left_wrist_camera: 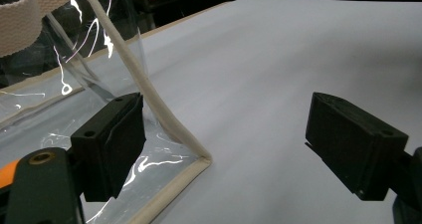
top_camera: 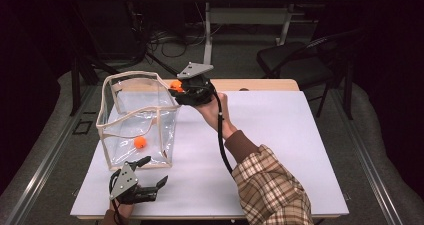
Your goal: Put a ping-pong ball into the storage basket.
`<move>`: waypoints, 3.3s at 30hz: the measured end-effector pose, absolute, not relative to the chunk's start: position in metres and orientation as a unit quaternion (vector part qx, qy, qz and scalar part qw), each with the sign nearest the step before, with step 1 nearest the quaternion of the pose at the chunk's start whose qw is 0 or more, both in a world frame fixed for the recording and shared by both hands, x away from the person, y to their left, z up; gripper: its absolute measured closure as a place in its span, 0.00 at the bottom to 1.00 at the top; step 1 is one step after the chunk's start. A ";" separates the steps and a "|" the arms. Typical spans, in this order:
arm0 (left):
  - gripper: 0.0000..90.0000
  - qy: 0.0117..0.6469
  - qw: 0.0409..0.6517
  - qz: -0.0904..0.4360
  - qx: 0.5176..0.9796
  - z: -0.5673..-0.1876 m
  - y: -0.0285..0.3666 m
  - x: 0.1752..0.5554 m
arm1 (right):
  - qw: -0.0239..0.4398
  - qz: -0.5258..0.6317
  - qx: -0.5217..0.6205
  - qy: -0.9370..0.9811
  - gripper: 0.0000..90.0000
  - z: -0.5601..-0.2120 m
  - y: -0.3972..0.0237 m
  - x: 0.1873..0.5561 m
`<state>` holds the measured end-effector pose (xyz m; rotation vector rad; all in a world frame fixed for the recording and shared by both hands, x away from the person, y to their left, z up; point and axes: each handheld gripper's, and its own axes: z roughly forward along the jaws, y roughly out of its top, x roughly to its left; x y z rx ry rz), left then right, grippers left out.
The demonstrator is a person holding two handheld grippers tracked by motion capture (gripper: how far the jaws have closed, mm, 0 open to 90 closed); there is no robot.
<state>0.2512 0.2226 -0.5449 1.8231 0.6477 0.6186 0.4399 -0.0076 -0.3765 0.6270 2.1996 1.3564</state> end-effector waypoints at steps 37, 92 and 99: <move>0.18 0.271 0.527 0.260 0.763 -0.545 0.223 0.251 | 0.228 0.494 0.217 0.810 0.57 -0.378 0.016 0.444; 0.18 0.269 0.527 0.261 0.763 -0.545 0.223 0.251 | 0.195 0.470 0.215 0.834 0.57 -0.390 0.050 0.455; 0.18 0.271 0.527 0.260 0.762 -0.545 0.223 0.251 | 0.190 0.465 0.217 0.837 0.57 -0.392 0.052 0.459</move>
